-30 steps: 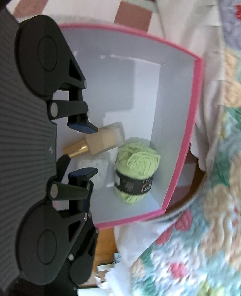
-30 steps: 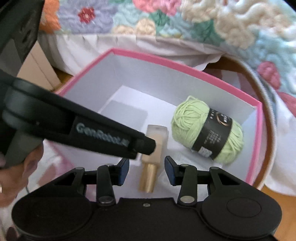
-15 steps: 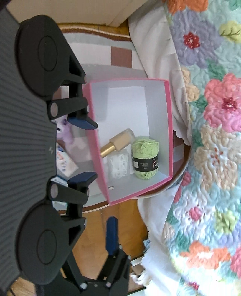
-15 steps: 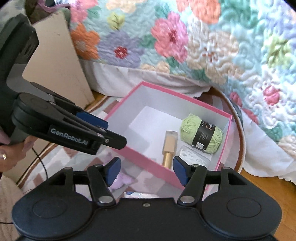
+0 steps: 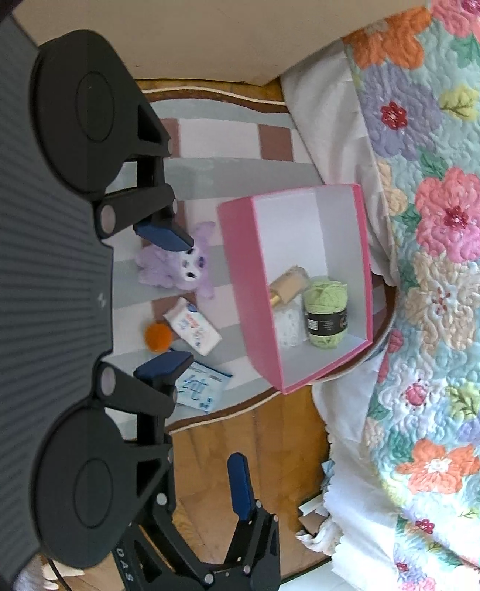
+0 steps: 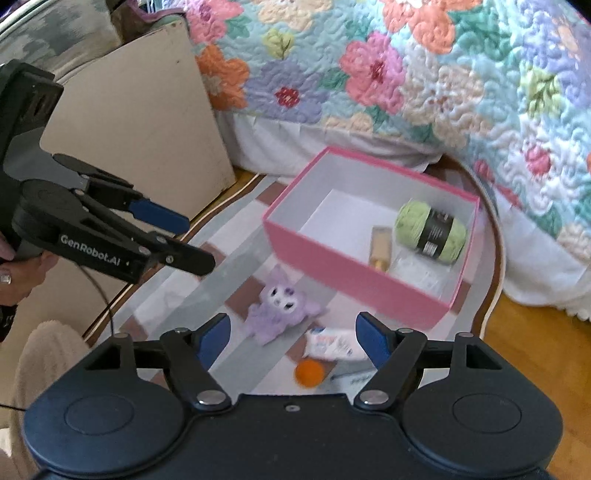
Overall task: Organize objects
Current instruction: 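Move the left tool down to the purple plush toy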
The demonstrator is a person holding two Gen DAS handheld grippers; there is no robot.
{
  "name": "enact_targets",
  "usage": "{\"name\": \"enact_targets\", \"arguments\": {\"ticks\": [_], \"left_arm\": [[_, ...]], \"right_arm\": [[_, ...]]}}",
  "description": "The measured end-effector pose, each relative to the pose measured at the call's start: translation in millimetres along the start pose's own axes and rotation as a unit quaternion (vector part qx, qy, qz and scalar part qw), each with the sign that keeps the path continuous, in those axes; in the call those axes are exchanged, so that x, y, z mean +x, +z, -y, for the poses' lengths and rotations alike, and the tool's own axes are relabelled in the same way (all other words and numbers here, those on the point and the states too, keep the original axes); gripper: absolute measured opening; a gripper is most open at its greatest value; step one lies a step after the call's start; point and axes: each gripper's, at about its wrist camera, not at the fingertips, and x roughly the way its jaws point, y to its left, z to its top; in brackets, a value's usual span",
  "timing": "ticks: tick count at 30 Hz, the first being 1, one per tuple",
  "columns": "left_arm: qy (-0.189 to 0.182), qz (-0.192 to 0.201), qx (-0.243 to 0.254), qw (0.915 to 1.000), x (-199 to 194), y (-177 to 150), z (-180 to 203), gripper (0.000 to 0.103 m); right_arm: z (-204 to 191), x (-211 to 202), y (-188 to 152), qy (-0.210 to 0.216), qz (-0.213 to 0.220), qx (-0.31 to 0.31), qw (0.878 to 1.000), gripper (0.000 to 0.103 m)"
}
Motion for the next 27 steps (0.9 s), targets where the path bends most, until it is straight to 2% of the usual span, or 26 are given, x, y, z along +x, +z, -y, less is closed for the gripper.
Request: {"name": "enact_targets", "arguments": {"ticks": [5,7,8,9,14,16,18,21,23,25,27], "left_arm": [[0.006,0.004,-0.007,0.9999,-3,-21,-6,0.062],[-0.001,0.003,-0.012,0.9999,1,-28,-10,0.065],[-0.005,0.002,-0.016,0.9999,4,-31,-13,0.069],[-0.006,0.002,-0.017,0.9998,6,-34,-14,0.073],[-0.025,0.007,-0.037,0.9990,29,-47,-27,0.080],[-0.031,0.012,-0.048,0.9983,41,-51,-34,0.080],[-0.018,0.016,-0.047,0.9986,55,-54,-39,0.079],[0.000,0.002,-0.050,0.9988,80,-56,-47,0.078],[-0.009,-0.005,-0.062,0.9980,96,-58,-56,0.078],[-0.004,-0.007,-0.068,0.9976,108,-60,-61,0.077],[0.000,0.002,-0.065,0.9979,118,-63,-64,0.077]], "right_arm": [[-18,0,-15,0.015,-0.011,0.000,1.000,0.079],[-25,2,-20,0.014,-0.014,-0.003,1.000,0.082],[-28,4,-21,0.013,-0.017,-0.004,1.000,0.089],[-29,8,-24,0.011,-0.019,-0.005,1.000,0.091],[-29,31,-36,0.012,-0.015,0.013,1.000,0.091],[-30,44,-42,0.021,-0.003,0.020,1.000,0.091],[-31,56,-48,0.027,0.017,0.025,0.999,0.091],[-34,81,-55,0.039,0.045,0.054,0.997,0.091],[-36,97,-58,0.040,0.049,0.067,0.996,0.091],[-40,113,-61,0.030,0.056,0.072,0.995,0.091],[-46,128,-61,0.014,0.053,0.045,0.997,0.091]]}}
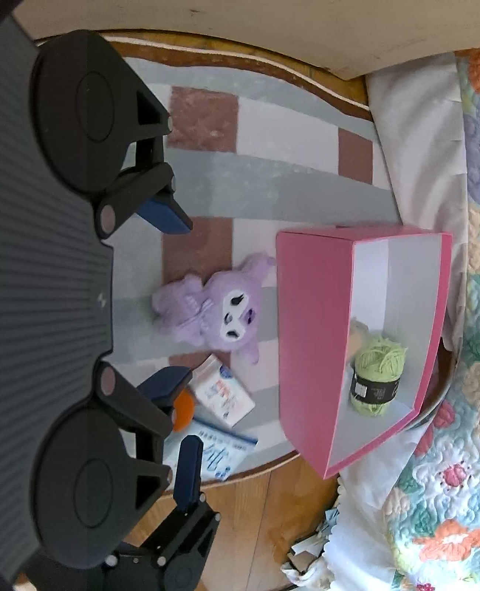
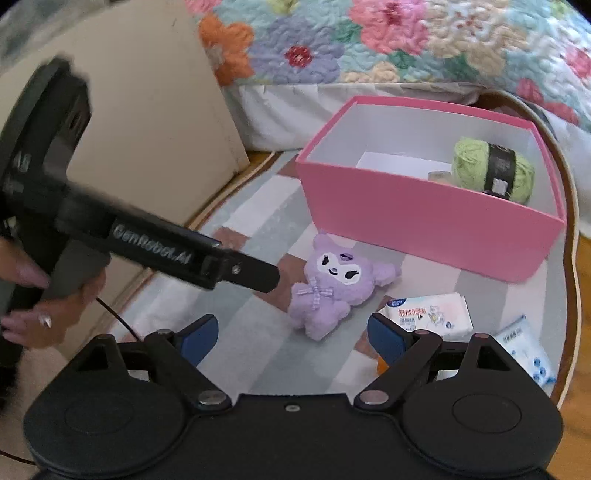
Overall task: Organize objects
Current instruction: 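Move the left tool down to the purple plush toy, then close the left tool on the purple plush toy, then lift the plush toy with the left tool and carry it into the box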
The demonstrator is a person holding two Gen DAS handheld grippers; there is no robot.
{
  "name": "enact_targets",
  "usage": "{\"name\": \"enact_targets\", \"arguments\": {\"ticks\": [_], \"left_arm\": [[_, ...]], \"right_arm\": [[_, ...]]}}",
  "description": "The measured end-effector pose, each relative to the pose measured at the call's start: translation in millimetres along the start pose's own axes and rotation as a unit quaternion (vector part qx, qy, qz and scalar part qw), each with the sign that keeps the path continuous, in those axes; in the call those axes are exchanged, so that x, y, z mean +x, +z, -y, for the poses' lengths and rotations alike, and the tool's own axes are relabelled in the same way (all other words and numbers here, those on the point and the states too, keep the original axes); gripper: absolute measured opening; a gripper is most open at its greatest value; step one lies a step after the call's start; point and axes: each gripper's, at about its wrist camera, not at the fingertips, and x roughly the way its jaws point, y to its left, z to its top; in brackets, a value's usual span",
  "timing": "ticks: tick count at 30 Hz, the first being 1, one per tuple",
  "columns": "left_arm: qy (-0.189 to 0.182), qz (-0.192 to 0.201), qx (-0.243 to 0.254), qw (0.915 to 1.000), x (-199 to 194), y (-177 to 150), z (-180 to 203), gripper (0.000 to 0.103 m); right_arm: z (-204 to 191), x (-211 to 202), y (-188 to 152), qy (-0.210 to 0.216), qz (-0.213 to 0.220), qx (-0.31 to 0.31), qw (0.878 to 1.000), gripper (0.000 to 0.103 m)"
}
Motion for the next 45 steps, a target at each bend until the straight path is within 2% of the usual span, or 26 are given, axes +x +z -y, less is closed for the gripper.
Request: {"name": "enact_targets", "arguments": {"ticks": [2,5,8,12,14,17,19,20,21,23,27,29,32,34,36,38,45], "left_arm": [[-0.006,0.009,-0.006,0.9999,10,-2,-6,0.076],[0.007,0.001,-0.004,1.0000,27,-5,-14,0.075],[-0.006,0.003,-0.016,0.9999,38,-6,-24,0.074],[-0.023,0.014,-0.029,0.9992,50,-8,-32,0.068],[-0.035,0.015,-0.030,0.9988,57,-10,-33,0.061],[-0.052,0.013,-0.025,0.9982,68,-12,-30,0.056],[-0.075,0.017,-0.022,0.9968,72,-13,-27,0.045],[-0.092,0.018,-0.024,0.9953,72,-13,-25,0.033],[-0.103,0.019,-0.026,0.9942,72,-13,-24,0.031],[-0.111,0.017,-0.031,0.9932,71,-13,-21,0.029],[-0.100,0.015,-0.042,0.9940,72,-16,-21,0.030],[-0.096,0.014,-0.059,0.9935,71,-16,-25,0.033],[-0.095,0.018,-0.067,0.9931,71,-17,-28,0.035],[-0.101,0.017,-0.071,0.9922,72,-18,-29,0.031],[-0.104,0.015,-0.075,0.9917,73,-19,-30,0.029],[-0.107,0.015,-0.077,0.9911,72,-19,-31,0.028],[-0.118,0.010,-0.093,0.9885,50,-27,-27,0.028]], "right_arm": [[-4,12,-1,-0.013,0.002,-0.029,0.999,0.091],[-7,29,-3,-0.029,0.010,-0.053,0.998,0.091],[-7,46,-7,-0.028,0.008,-0.057,0.998,0.091],[-7,67,-11,-0.035,0.004,-0.051,0.998,0.091],[-8,77,-11,-0.041,0.000,-0.053,0.998,0.091],[-8,90,-11,-0.050,0.001,-0.047,0.998,0.091],[-6,98,-10,-0.059,0.000,-0.036,0.998,0.090],[-4,102,-9,-0.060,-0.001,-0.030,0.998,0.090],[-2,104,-9,-0.063,-0.002,-0.024,0.998,0.090],[0,106,-11,-0.065,0.001,-0.018,0.998,0.089],[4,100,-15,-0.069,0.003,-0.018,0.997,0.071],[10,98,-16,-0.066,-0.003,-0.007,0.998,0.068],[18,96,-17,-0.053,0.000,0.016,0.998,0.068],[20,96,-17,-0.048,0.002,0.023,0.999,0.066],[18,96,-16,-0.042,0.005,0.019,0.999,0.058],[14,95,-16,-0.046,0.006,0.005,0.999,0.055],[3,73,-16,-0.044,0.007,-0.016,0.999,0.054]]}}
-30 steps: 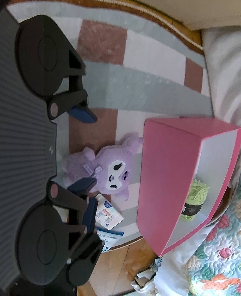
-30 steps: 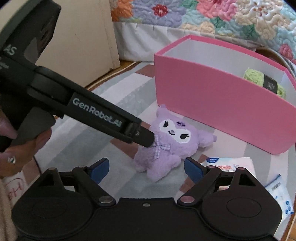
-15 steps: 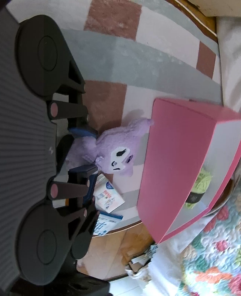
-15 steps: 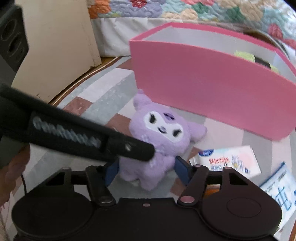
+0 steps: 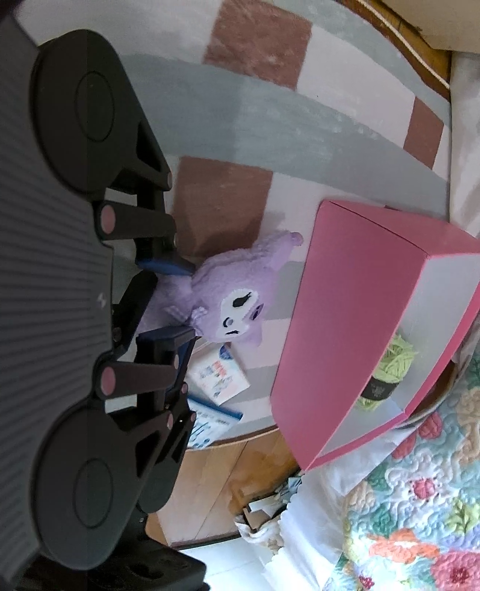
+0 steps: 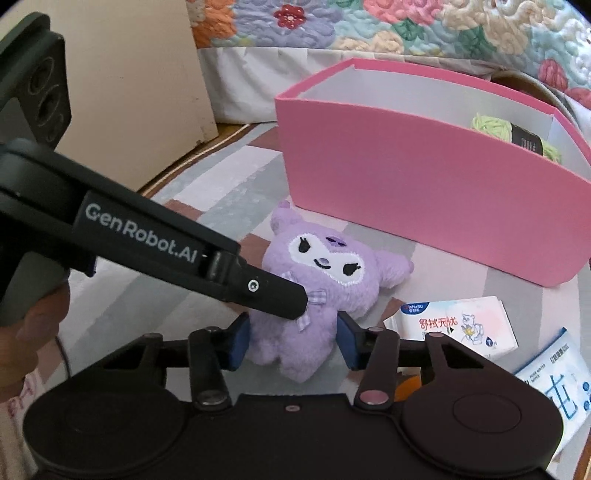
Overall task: Organize objects
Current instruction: 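Lift the plush toy with the left tool and carry it into the box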
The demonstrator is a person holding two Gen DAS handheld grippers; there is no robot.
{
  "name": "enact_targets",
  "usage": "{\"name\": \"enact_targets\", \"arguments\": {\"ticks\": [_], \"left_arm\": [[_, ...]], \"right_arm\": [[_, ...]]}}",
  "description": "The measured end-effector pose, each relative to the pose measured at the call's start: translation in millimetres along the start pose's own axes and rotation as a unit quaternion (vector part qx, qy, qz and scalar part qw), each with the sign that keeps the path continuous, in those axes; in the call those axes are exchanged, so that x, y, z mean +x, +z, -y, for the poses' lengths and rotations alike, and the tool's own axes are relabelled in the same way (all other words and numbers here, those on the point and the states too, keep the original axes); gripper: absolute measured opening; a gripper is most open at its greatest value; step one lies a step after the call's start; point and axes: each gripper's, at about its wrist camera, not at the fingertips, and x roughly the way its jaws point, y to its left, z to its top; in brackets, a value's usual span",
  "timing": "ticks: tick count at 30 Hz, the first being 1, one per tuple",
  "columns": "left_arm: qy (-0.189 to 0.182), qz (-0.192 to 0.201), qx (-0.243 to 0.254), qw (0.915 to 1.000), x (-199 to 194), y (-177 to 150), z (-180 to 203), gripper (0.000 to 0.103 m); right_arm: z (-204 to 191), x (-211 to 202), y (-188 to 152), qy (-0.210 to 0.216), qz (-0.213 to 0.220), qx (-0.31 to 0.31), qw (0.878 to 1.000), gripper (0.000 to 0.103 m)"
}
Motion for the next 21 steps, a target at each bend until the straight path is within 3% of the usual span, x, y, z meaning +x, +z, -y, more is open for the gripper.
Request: {"name": "enact_targets", "arguments": {"ticks": [6,13,21], "left_arm": [[0.001,0.001,0.011,0.9999,-30,-13,20,0.028],[0.004,0.034,0.027,0.9990,-63,-21,51,0.028],[0.007,0.074,0.032,0.9967,-101,8,85,0.028]], "right_arm": [[-14,-32,1,0.014,-0.008,-0.019,1.000,0.054],[-25,-68,8,0.014,0.005,-0.058,0.998,0.054],[-27,-108,39,0.009,0.041,-0.124,0.991,0.054]]}}
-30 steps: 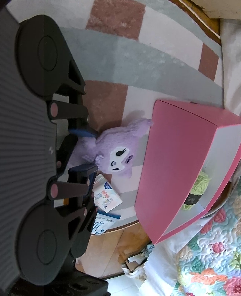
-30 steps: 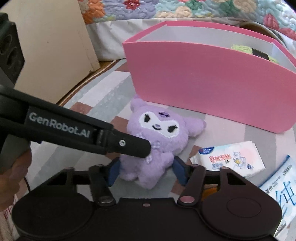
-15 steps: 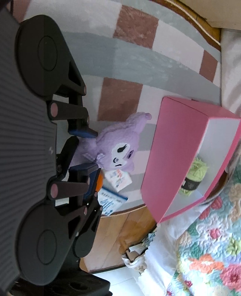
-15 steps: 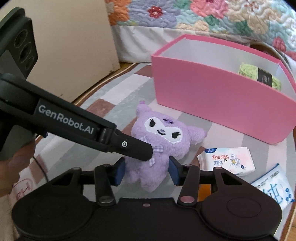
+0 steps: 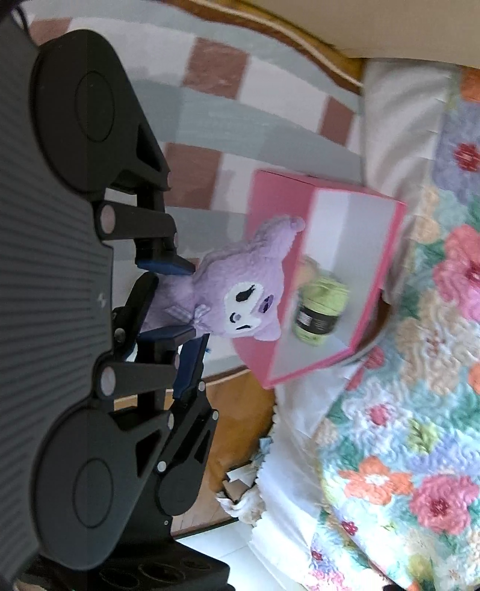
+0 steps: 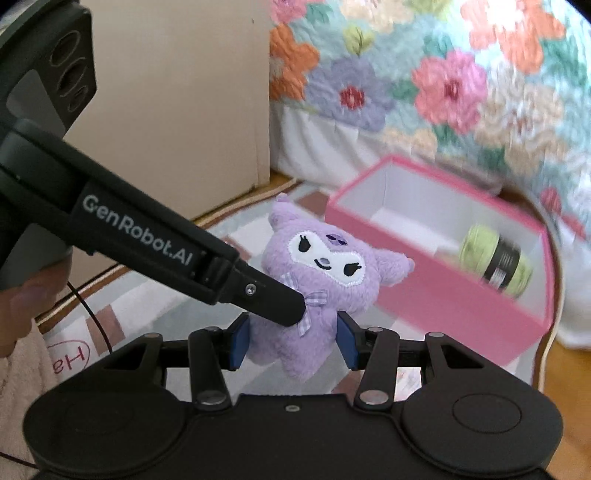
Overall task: Organize objects
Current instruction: 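Lift the plush toy with the left tool and carry it into the box, then open the left tool to drop the plush toy and lift away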
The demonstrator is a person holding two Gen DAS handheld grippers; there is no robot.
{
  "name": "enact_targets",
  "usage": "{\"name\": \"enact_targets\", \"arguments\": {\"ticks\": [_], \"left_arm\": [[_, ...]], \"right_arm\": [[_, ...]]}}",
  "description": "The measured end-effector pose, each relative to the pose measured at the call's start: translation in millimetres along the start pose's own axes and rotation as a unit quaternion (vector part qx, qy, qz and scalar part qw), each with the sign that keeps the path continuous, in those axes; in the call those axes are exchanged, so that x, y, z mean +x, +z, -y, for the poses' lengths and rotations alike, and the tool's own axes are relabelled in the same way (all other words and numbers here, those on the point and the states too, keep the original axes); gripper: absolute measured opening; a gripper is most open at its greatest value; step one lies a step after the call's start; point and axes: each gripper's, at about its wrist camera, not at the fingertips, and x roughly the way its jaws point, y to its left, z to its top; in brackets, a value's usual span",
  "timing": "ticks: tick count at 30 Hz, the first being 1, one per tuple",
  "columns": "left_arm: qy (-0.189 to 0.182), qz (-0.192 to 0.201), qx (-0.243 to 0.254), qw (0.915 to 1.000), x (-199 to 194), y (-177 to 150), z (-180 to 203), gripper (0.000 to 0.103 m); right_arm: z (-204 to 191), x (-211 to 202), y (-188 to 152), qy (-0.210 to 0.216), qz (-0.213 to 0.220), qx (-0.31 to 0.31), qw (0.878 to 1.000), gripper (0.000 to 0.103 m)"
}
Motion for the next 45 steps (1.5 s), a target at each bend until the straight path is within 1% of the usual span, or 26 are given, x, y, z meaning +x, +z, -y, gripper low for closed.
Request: {"name": "enact_targets", "arguments": {"ticks": [6,11,14,17,19,21,26,28,29,32,35,38,40,42,45], "left_arm": [[0.013,-0.002,0.013,0.9998,-6,52,25,0.028],[0.028,0.004,0.026,0.9993,1,97,39,0.028],[0.041,-0.001,0.021,0.9989,16,122,39,0.028],[0.055,-0.008,0.011,0.9984,38,141,33,0.028],[0.062,-0.014,0.003,0.9979,55,150,26,0.028],[0.069,-0.027,-0.016,0.9971,78,158,16,0.028],[0.091,-0.054,-0.054,0.9929,132,163,-4,0.028],[0.097,-0.061,-0.063,0.9914,147,162,-12,0.028],[0.098,-0.069,-0.069,0.9903,156,162,-16,0.028],[0.099,-0.089,-0.085,0.9874,175,161,-28,0.029],[0.102,-0.108,-0.110,0.9828,190,157,-38,0.029],[0.109,-0.123,-0.123,0.9787,204,151,-43,0.029],[0.114,-0.134,-0.133,0.9753,212,148,-46,0.029],[0.113,-0.133,-0.137,0.9751,214,147,-46,0.029],[0.113,-0.137,-0.145,0.9735,217,144,-46,0.030]], "right_arm": [[21,-12,41,-0.001,0.019,-0.034,0.999,0.054],[50,-11,77,0.001,0.027,-0.060,0.998,0.054],[70,0,96,0.007,0.025,-0.067,0.997,0.054],[91,20,110,0.019,0.011,-0.065,0.998,0.054],[105,36,113,0.025,0.005,-0.064,0.998,0.054],[118,55,113,0.030,0.002,-0.063,0.998,0.054],[146,106,105,0.054,-0.037,-0.032,0.997,0.054],[154,126,99,0.060,-0.053,-0.025,0.997,0.053],[156,134,95,0.058,-0.054,-0.026,0.997,0.053],[165,157,87,0.070,-0.073,-0.004,0.995,0.053],[175,174,78,0.089,-0.092,0.019,0.992,0.053],[187,189,67,0.114,-0.111,0.062,0.985,0.053],[192,198,61,0.121,-0.127,0.082,0.981,0.053],[192,203,58,0.129,-0.147,0.089,0.977,0.053],[195,206,58,0.135,-0.161,0.097,0.973,0.053]]}}
